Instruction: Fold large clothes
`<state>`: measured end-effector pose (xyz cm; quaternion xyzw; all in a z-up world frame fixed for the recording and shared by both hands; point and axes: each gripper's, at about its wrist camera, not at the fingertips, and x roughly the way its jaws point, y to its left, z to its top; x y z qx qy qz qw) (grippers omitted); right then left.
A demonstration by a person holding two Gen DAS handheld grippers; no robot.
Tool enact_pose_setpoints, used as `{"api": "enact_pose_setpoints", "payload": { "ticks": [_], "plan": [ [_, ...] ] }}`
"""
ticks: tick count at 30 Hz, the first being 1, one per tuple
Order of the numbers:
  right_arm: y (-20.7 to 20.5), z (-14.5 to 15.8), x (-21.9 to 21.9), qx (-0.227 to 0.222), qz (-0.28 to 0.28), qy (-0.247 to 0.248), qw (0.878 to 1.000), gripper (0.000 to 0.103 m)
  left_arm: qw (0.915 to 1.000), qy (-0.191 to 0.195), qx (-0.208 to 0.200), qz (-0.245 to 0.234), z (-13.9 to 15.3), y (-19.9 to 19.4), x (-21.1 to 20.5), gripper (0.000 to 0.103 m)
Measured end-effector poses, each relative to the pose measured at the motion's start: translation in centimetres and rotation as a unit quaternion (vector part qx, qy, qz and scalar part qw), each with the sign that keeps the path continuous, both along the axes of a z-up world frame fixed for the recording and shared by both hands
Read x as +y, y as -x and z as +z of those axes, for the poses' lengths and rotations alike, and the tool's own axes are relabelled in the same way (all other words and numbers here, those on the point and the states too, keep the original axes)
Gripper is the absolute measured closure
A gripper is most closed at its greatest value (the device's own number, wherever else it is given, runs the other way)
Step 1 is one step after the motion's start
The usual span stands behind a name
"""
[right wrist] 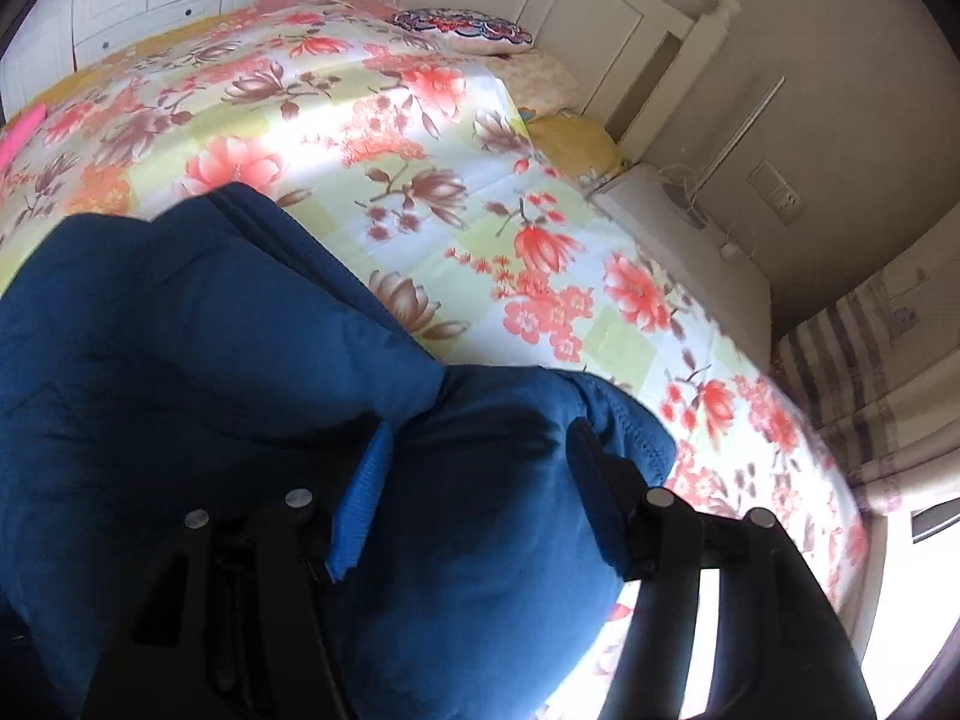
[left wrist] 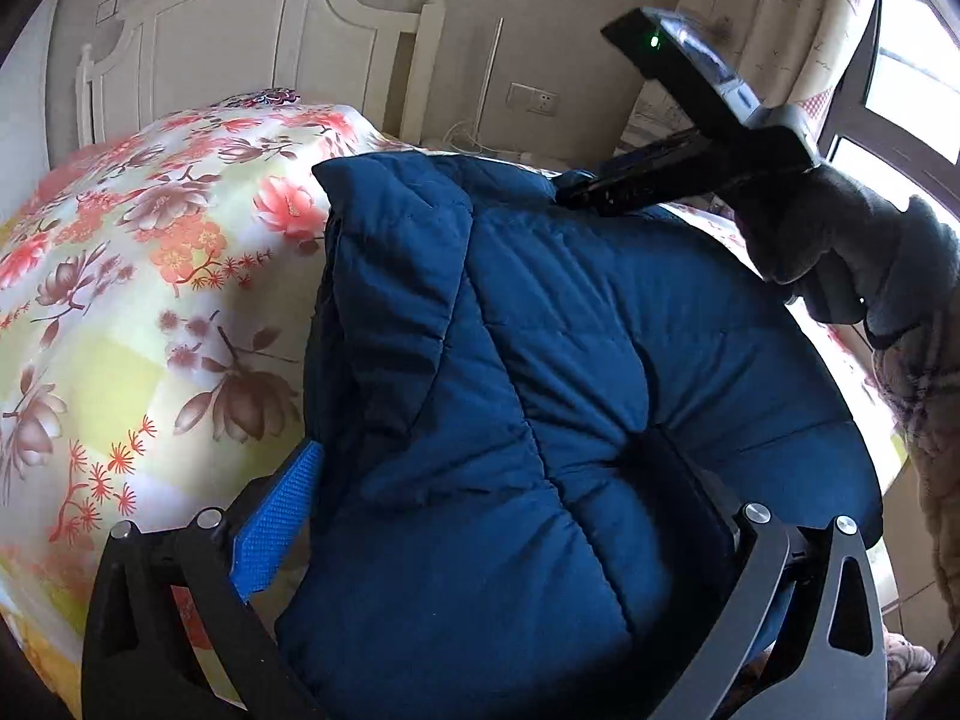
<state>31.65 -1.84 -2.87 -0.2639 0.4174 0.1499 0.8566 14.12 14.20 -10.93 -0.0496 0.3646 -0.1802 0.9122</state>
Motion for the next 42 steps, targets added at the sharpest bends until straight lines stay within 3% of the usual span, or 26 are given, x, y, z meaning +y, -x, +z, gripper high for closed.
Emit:
{"api": "enact_pose_setpoints", "payload": {
  "ticks": [3,5,7,9,11,13,18,23,26,28,31,35,39,42],
  "plan": [
    [2.5,3.2,3.3,-0.022,0.063,-0.039,0.997,0.046,0.9998,-0.019,-0.008,0.0,0.2,0.1,-0.6,0.004],
    [3.8,3.5,6.2,-0.014,0.109,-0.04,0.993,0.046,0.9998,-0.019,-0.008,0.001,0.3,0.1,-0.6,0.004],
    [3.9,1.2,9.4,0.035,0.149,-0.015,0.988,0.047,0.9997,-0.022,-0.012,0.005,0.2,0.2,-0.7,0.004],
    [3.1,-2.6,11.6,0.056,0.148,0.049,0.986,0.046,0.9991,-0.036,-0.019,0.017,0.4,0.5,-0.7,0.004],
    [1.8,-3.0,11.8,0.079,0.13,0.033,0.988,0.045,0.9987,-0.043,-0.02,0.017,0.6,0.5,-0.7,0.004],
    [1.7,-2.8,11.7,0.073,0.129,0.033,0.988,0.044,0.9988,-0.042,-0.018,0.016,0.5,0.4,-0.9,0.004],
    [5.1,1.0,9.1,0.025,0.137,-0.009,0.99,0.043,0.9987,-0.044,-0.022,0.011,0.5,0.4,-1.0,0.004],
    [10.3,5.6,2.9,-0.041,0.123,-0.07,0.989,0.043,0.999,-0.035,-0.024,0.011,0.2,0.7,-0.8,0.004],
    [11.2,4.5,0.2,-0.044,0.101,-0.067,0.992,0.043,0.9991,-0.032,-0.024,0.012,0.2,1.1,-0.5,0.004],
    [10.4,1.1,-0.7,-0.003,0.083,-0.058,0.995,0.044,0.9992,-0.03,-0.023,0.013,0.2,1.0,-0.4,0.004],
    [9.5,-2.0,-2.6,0.006,0.061,-0.14,0.988,0.042,0.9992,-0.032,-0.017,0.016,-0.2,1.0,-0.5,0.004],
    [10.7,-0.6,-1.6,-0.013,0.053,-0.099,0.994,0.042,0.9991,-0.036,-0.016,0.016,0.1,1.5,-0.8,0.004],
    [15.2,2.5,-2.7,-0.055,0.072,-0.148,0.985,0.04,0.9992,-0.034,-0.015,0.016,0.0,1.3,-0.9,0.004],
    [18.9,2.6,-4.2,-0.091,0.062,-0.154,0.982,0.033,0.9993,-0.03,-0.017,0.016,0.0,1.3,-0.9,0.004]
  ]
}}
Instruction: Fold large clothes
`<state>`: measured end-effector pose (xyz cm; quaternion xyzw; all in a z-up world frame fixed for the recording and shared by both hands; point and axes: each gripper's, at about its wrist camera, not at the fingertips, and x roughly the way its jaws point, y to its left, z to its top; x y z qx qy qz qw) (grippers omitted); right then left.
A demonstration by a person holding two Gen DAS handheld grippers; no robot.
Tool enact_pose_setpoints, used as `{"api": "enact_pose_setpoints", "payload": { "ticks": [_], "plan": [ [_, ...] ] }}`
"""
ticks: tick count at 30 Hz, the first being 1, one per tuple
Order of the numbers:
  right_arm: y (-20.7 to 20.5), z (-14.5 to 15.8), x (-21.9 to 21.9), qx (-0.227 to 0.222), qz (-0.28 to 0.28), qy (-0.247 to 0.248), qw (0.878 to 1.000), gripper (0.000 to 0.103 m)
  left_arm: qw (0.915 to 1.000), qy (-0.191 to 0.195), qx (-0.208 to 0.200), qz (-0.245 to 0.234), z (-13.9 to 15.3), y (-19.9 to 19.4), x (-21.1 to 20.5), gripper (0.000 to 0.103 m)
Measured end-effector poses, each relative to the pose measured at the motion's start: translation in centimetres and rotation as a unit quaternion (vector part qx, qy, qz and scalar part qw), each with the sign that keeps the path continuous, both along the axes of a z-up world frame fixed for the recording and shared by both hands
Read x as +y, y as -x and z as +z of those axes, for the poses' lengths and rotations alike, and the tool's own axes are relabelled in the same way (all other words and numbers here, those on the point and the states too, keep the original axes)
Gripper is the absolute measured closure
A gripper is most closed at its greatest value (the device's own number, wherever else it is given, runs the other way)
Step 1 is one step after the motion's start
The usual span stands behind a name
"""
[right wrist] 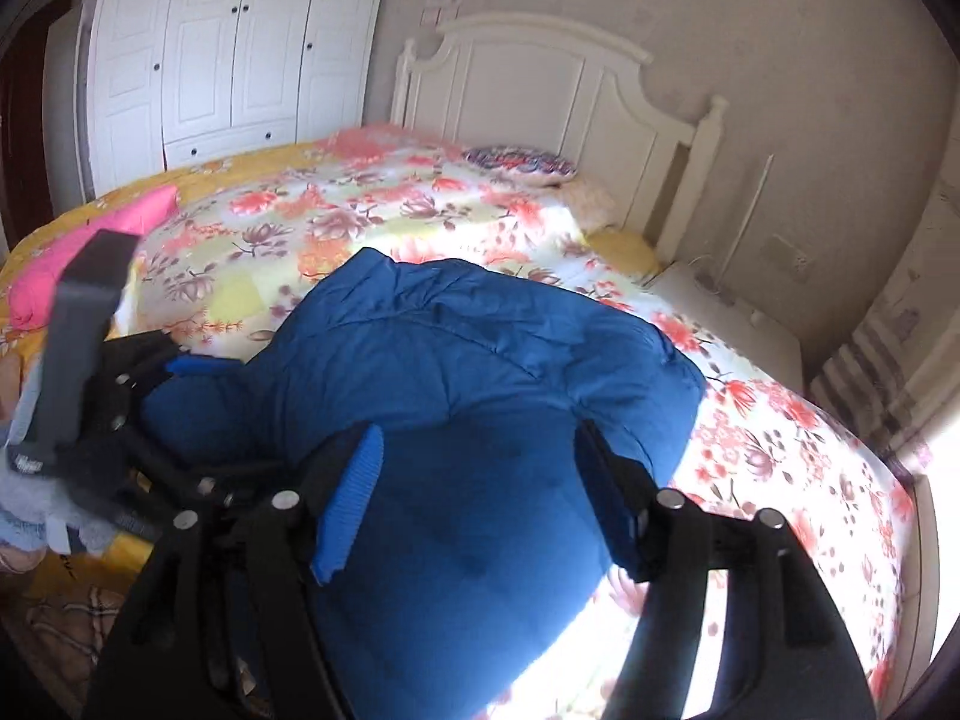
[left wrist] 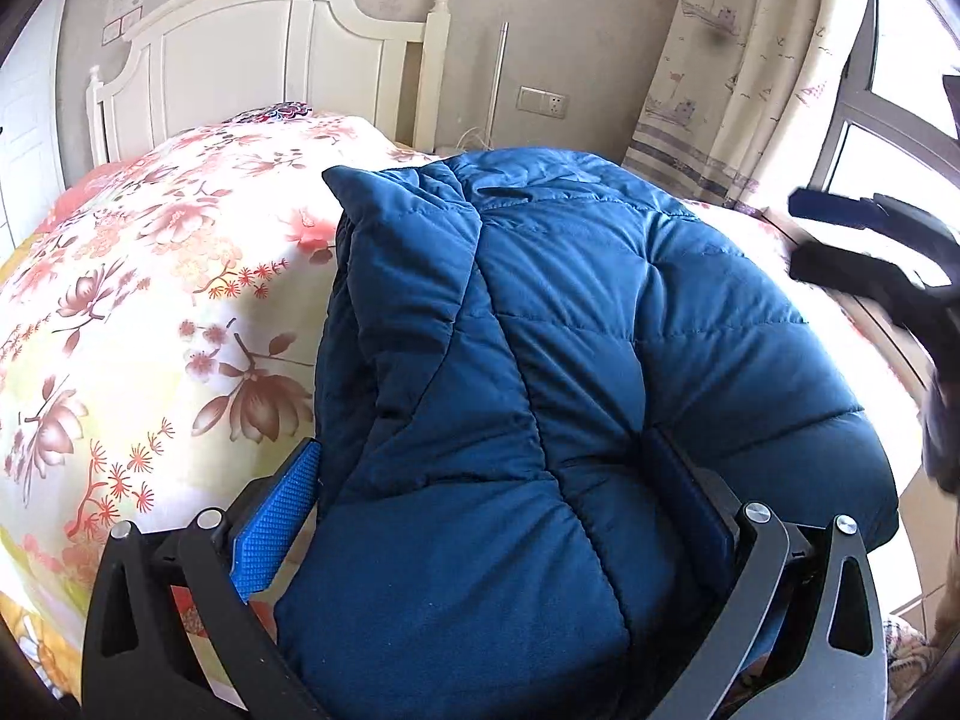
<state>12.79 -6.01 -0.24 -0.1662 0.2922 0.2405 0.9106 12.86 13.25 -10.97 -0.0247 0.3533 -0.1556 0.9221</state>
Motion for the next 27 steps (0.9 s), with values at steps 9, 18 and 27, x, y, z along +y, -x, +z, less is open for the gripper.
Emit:
{"api": "enact_pose_setpoints", "payload": {
  "ticks": [9,18,27],
  "plan": [
    [0.4,-5.2,0.1,0.037,-0.007,0.011,0.999,0.031,1.0,0.003,0.003,0.006,-0.3,0.1,0.3,0.004],
    [0.7,-5.5,-0.4,0.036,-0.018,-0.011,0.999,0.031,0.9975,-0.041,-0.053,0.023,9.9,-1.1,-0.8,0.004],
    [1.0,-5.3,-0.5,0.032,-0.016,-0.029,0.999,0.03,0.9904,-0.118,0.063,0.037,2.0,-14.3,-3.4,0.004]
  ]
}}
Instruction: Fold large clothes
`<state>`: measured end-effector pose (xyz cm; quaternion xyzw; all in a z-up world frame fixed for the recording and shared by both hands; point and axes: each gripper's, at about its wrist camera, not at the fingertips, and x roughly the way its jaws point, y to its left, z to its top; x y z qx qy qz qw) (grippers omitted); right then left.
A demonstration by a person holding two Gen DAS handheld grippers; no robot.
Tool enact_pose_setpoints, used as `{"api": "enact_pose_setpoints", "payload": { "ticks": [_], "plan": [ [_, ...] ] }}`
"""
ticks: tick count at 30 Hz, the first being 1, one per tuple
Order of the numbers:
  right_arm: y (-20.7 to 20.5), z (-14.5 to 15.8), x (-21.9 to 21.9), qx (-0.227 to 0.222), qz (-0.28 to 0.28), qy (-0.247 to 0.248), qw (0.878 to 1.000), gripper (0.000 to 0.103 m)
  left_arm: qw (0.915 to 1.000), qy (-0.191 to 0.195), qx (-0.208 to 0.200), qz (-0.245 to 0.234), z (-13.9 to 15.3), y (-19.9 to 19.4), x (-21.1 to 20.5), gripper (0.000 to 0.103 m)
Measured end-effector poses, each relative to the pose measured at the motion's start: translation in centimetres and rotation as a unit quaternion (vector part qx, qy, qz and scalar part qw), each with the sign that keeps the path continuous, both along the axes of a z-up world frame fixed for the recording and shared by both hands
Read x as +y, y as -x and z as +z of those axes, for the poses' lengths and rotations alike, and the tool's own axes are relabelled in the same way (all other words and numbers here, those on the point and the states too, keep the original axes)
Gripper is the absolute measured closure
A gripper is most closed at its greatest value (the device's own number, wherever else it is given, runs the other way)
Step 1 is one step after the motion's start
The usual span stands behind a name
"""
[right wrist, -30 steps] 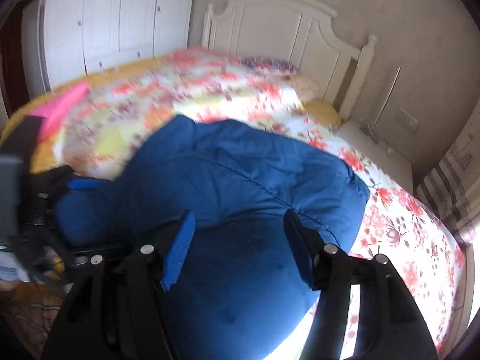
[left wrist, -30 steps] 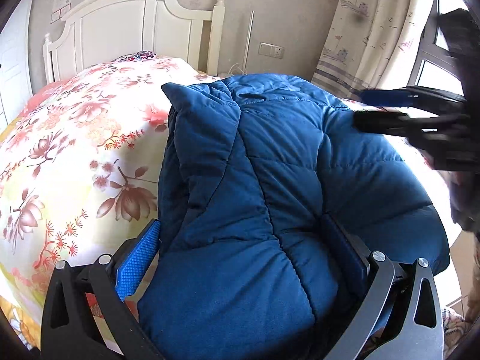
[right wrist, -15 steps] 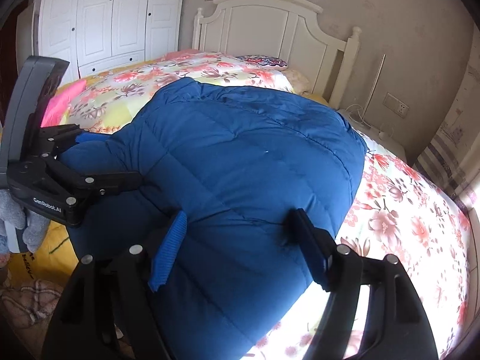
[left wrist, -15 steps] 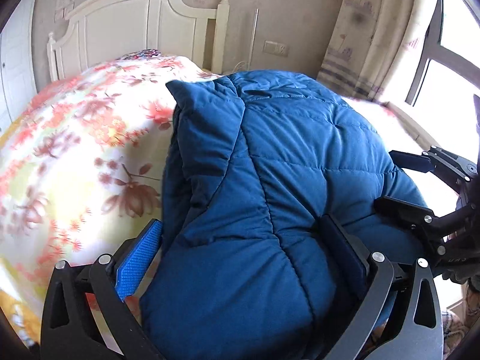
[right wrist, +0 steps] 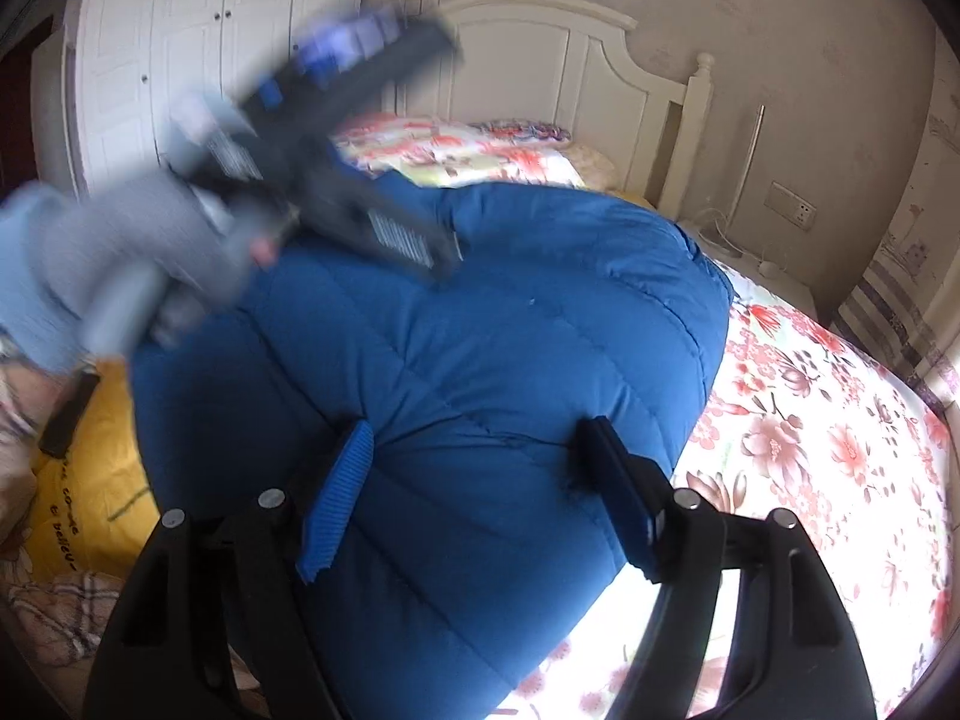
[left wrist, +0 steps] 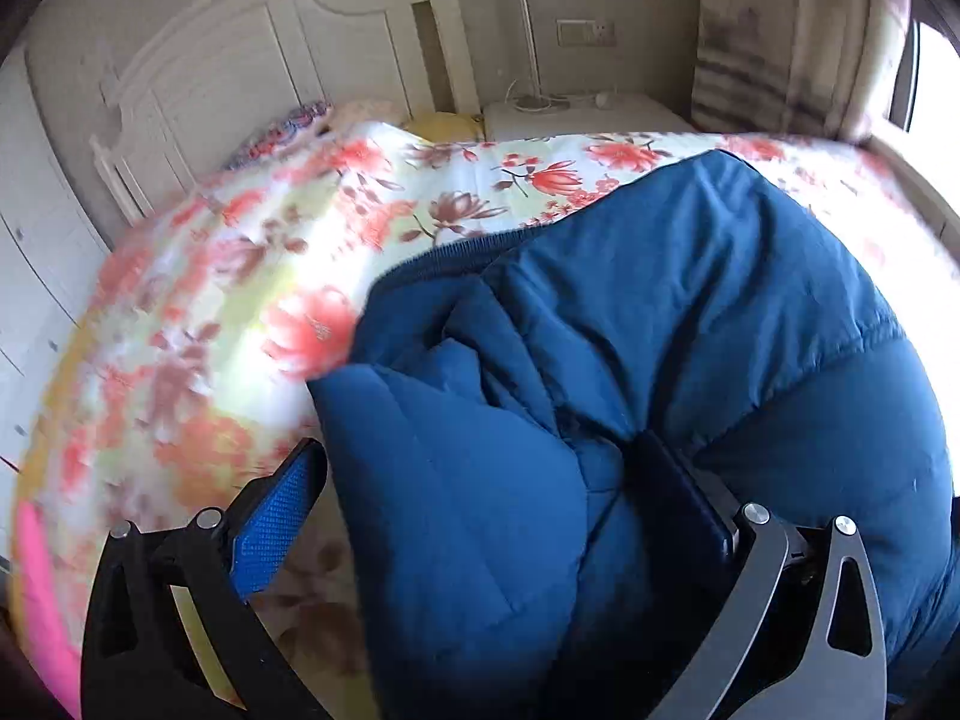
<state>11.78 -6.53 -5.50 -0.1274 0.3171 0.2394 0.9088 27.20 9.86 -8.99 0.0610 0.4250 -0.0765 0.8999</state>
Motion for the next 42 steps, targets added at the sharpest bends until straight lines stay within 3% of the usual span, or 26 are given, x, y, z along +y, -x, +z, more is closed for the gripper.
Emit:
{"api": "enact_pose_setpoints", "payload": {
  "ticks": [2,5,10,11,13,15,19,22,25,27,28,29,31,33,35,36,38,39,40,42],
  "plan": [
    [0.0,0.2,0.4,-0.001,0.0,0.013,1.0,0.03,0.9982,0.056,0.024,0.004,-0.5,-0.4,1.8,0.004],
    [0.9,1.9,1.4,-0.004,-0.003,0.043,0.999,0.033,0.9978,0.061,0.025,0.004,-0.8,-0.2,2.2,0.004],
    [6.3,5.2,4.9,-0.081,0.054,0.054,0.994,0.033,0.9966,0.076,0.033,0.001,-1.5,-0.5,2.0,0.004],
    [6.6,4.7,6.0,-0.079,0.062,0.067,0.993,0.033,0.9959,0.083,0.037,0.0,-1.5,-0.8,2.2,0.004],
    [5.8,1.1,8.4,-0.018,0.079,0.11,0.991,0.033,0.9946,0.095,0.041,-0.002,-1.7,-1.0,2.6,0.004],
    [6.1,-2.2,9.6,-0.05,0.073,0.135,0.987,0.027,0.9948,0.096,0.035,-0.002,-1.7,-0.8,2.8,0.004],
    [6.4,-0.9,9.6,-0.019,0.086,0.141,0.986,0.029,0.9946,0.098,0.035,-0.004,-1.7,-0.7,2.8,0.004],
    [7.3,2.4,7.9,-0.041,0.088,0.108,0.989,0.032,0.9944,0.101,0.034,-0.004,-1.7,-0.6,2.8,0.004],
    [5.7,3.6,4.9,-0.066,0.028,0.079,0.994,0.032,0.9935,0.109,0.035,-0.003,-1.8,-0.7,3.0,0.004],
    [3.0,0.8,3.4,-0.006,0.016,0.079,0.997,0.027,0.9935,0.11,0.031,-0.004,-1.7,-0.5,3.0,0.004],
    [2.5,0.1,2.3,0.004,0.029,0.035,0.999,0.027,0.9938,0.108,0.028,-0.003,-1.7,-0.5,3.0,0.004],
    [2.3,0.1,1.6,0.014,0.034,0.015,0.999,0.027,0.9937,0.109,0.027,-0.003,-1.7,-0.4,3.0,0.004],
    [2.2,1.5,2.1,0.025,0.047,0.043,0.998,0.028,0.9944,0.103,0.024,0.0,-1.6,-0.3,2.9,0.004],
    [1.7,3.5,1.9,-0.008,0.044,0.057,0.997,0.029,0.9948,0.1,0.02,0.002,-1.5,-0.1,2.8,0.004],
    [-0.3,4.8,0.2,-0.031,0.01,0.024,0.999,0.028,0.9952,0.097,0.012,0.005,-1.4,0.2,2.7,0.004],
    [-2.5,4.7,-0.9,-0.017,-0.008,-0.002,1.0,0.029,0.9951,0.098,0.01,0.006,-1.3,0.2,2.7,0.004],
    [-6.4,2.1,-2.1,0.03,-0.024,0.003,0.999,0.025,0.9948,0.101,0.01,0.01,-1.3,0.1,2.9,0.004],
    [-8.0,0.5,-3.2,0.078,-0.007,-0.056,0.995,0.022,0.9949,0.1,0.009,0.014,-1.3,0.2,3.0,0.004],
    [-8.8,0.0,-3.7,0.095,-0.006,-0.087,0.992,0.022,0.9945,0.103,0.01,0.015,-1.4,0.2,3.2,0.004],
    [-8.5,0.5,-2.9,0.084,-0.005,-0.055,0.995,0.022,0.9944,0.104,0.011,0.014,-1.4,0.1,3.1,0.004]
  ]
}}
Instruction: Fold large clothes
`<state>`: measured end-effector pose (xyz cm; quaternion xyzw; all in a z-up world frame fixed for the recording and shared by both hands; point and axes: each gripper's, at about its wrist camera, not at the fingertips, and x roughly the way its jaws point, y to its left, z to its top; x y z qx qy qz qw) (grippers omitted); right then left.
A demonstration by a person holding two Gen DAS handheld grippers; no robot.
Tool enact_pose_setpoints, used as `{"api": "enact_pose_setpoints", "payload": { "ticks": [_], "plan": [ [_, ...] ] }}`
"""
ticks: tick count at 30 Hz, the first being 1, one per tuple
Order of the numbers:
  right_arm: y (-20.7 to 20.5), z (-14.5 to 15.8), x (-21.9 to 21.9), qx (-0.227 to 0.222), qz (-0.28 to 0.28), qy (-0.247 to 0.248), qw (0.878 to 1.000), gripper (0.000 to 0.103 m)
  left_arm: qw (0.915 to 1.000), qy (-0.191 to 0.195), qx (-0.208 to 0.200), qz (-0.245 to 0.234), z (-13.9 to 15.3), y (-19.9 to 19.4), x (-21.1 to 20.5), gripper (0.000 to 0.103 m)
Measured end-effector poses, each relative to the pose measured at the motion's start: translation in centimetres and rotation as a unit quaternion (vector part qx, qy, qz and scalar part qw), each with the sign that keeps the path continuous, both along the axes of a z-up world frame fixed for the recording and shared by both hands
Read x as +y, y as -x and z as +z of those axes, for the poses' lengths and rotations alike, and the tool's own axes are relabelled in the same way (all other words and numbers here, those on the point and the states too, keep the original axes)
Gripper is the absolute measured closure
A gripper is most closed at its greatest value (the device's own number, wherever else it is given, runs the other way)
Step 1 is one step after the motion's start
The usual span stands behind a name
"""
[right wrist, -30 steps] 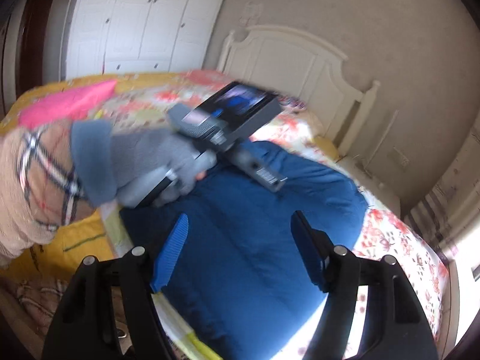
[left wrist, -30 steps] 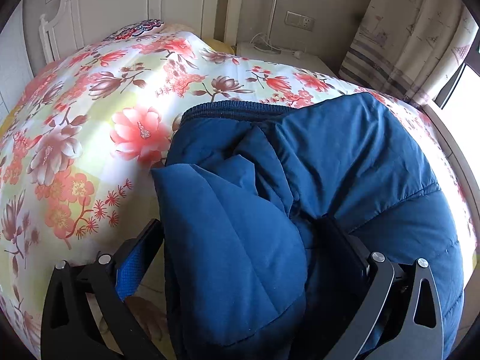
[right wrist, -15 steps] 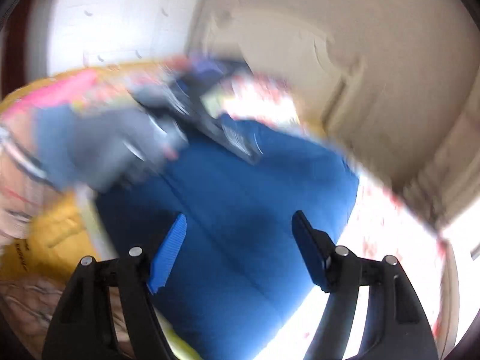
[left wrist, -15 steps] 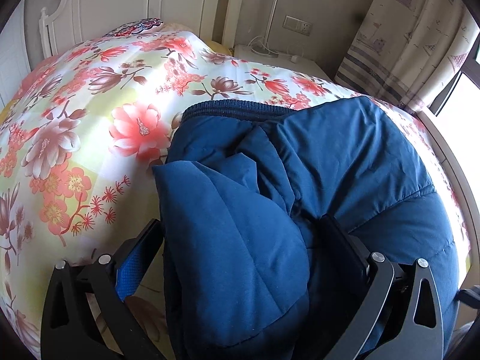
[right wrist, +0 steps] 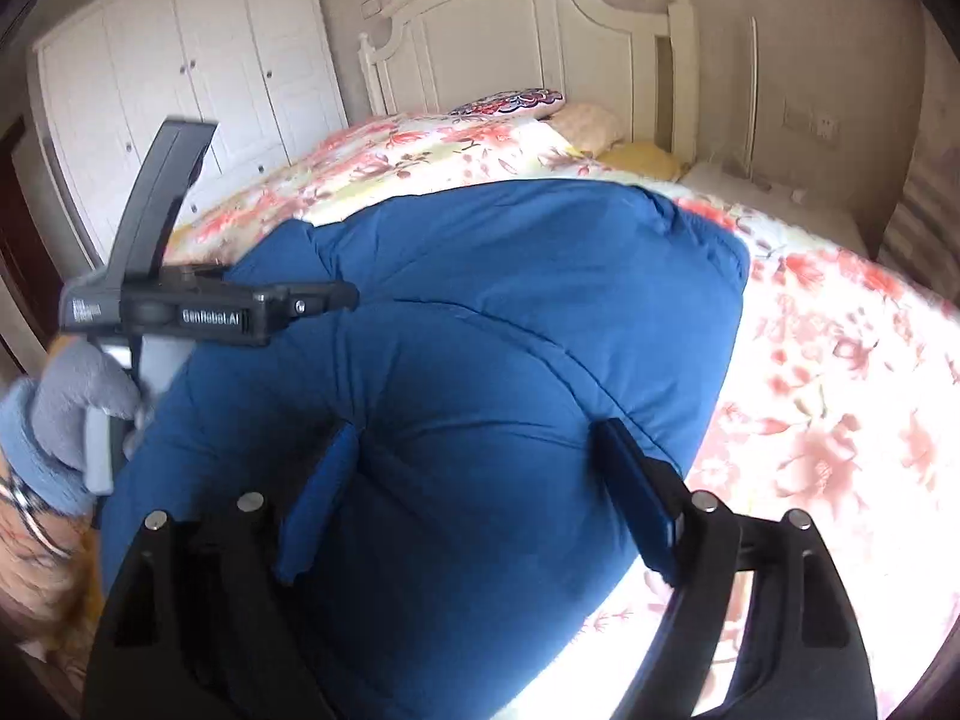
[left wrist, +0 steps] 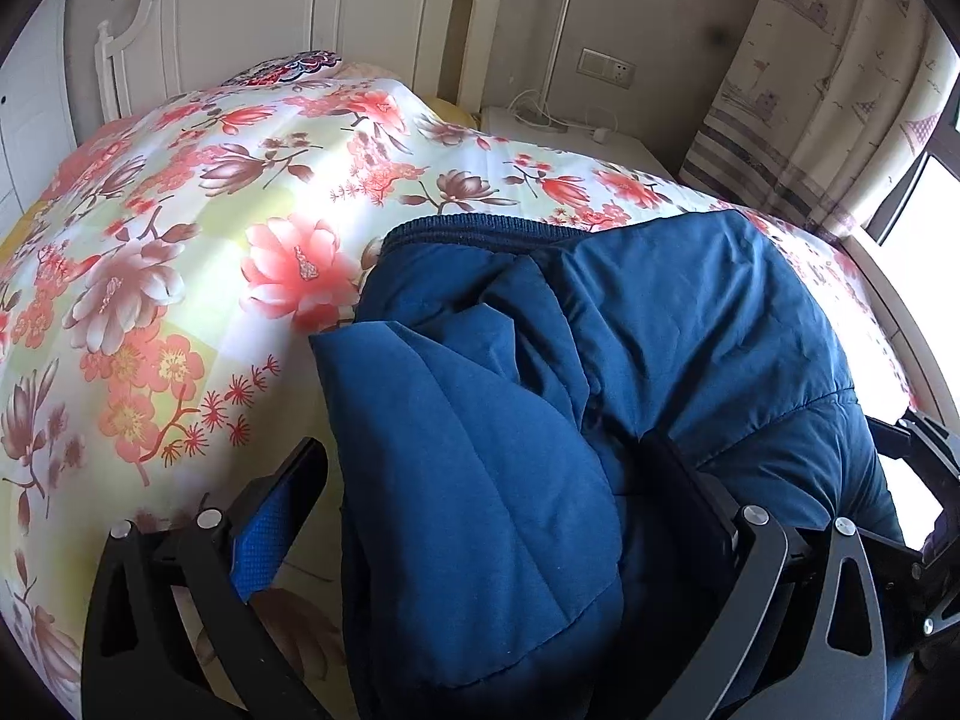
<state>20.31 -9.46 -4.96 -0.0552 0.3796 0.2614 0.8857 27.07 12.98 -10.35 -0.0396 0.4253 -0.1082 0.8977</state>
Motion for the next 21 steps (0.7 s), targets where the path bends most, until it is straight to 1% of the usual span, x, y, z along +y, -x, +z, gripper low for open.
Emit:
{"api": "enact_pose_setpoints", "payload": {
  "ticks": [2,3,4,5,6,7,8,9,10,11,12,13,14,15,18,20,21],
  "plan": [
    [-0.6,1.1,0.7,0.013,0.005,0.028,1.0,0.023,1.0,-0.003,-0.001,0.0,0.1,0.0,-0.1,0.004],
    [-1.2,2.2,1.0,0.008,0.011,0.042,0.999,0.023,1.0,-0.004,-0.002,0.001,0.1,0.0,-0.1,0.004],
    [-1.2,2.8,0.9,-0.008,0.003,0.05,0.999,0.024,1.0,-0.005,-0.003,0.001,0.1,0.0,-0.1,0.004],
    [-2.0,3.3,0.4,-0.023,-0.014,0.051,0.998,0.029,1.0,-0.005,-0.005,0.002,0.1,0.1,-0.1,0.004],
    [-3.6,4.1,0.0,-0.027,-0.034,0.037,0.998,0.032,1.0,-0.003,-0.008,0.003,0.1,0.2,0.0,0.004],
    [-5.0,4.4,-0.3,-0.027,-0.046,0.022,0.998,0.033,0.9999,-0.003,-0.01,0.004,0.1,0.2,0.0,0.004],
    [-6.5,4.1,-0.2,-0.027,-0.059,0.022,0.998,0.035,0.9999,-0.002,-0.011,0.005,0.1,0.3,0.1,0.004],
    [-7.9,3.0,-0.1,-0.016,-0.068,0.046,0.996,0.037,0.9999,-0.002,-0.011,0.005,0.2,0.3,0.1,0.004],
    [-9.6,0.7,0.4,0.017,-0.065,0.071,0.995,0.037,0.9999,-0.002,-0.012,0.009,0.2,0.3,0.2,0.004],
    [-10.4,-1.1,0.3,0.044,-0.053,0.05,0.996,0.036,0.9998,-0.002,-0.012,0.014,0.2,0.3,0.3,0.004],
    [-11.0,-1.6,-0.3,0.05,-0.054,0.026,0.997,0.036,0.9998,0.004,-0.009,0.015,0.1,0.3,0.5,0.004],
    [-11.2,-1.7,-0.3,0.053,-0.054,0.021,0.997,0.036,0.9998,0.011,-0.005,0.013,0.0,0.2,0.7,0.004],
    [-11.1,-1.6,0.1,0.05,-0.053,0.034,0.997,0.036,0.9998,0.014,-0.003,0.011,-0.1,0.1,0.7,0.004],
    [-11.0,-1.5,0.6,0.045,-0.054,0.05,0.996,0.036,0.9998,0.014,-0.003,0.011,-0.1,0.1,0.7,0.004],
    [-11.4,-1.7,1.7,0.046,-0.058,0.061,0.995,0.036,0.9998,0.01,-0.005,0.013,-0.1,0.2,0.6,0.004],
    [-12.3,-1.6,1.9,0.059,-0.055,0.073,0.994,0.035,0.9998,0.008,-0.009,0.016,0.0,0.3,0.6,0.004],
    [-12.5,-1.2,2.0,0.072,-0.051,0.086,0.992,0.031,0.9998,0.007,-0.012,0.016,0.0,0.4,0.6,0.004]
  ]
}}
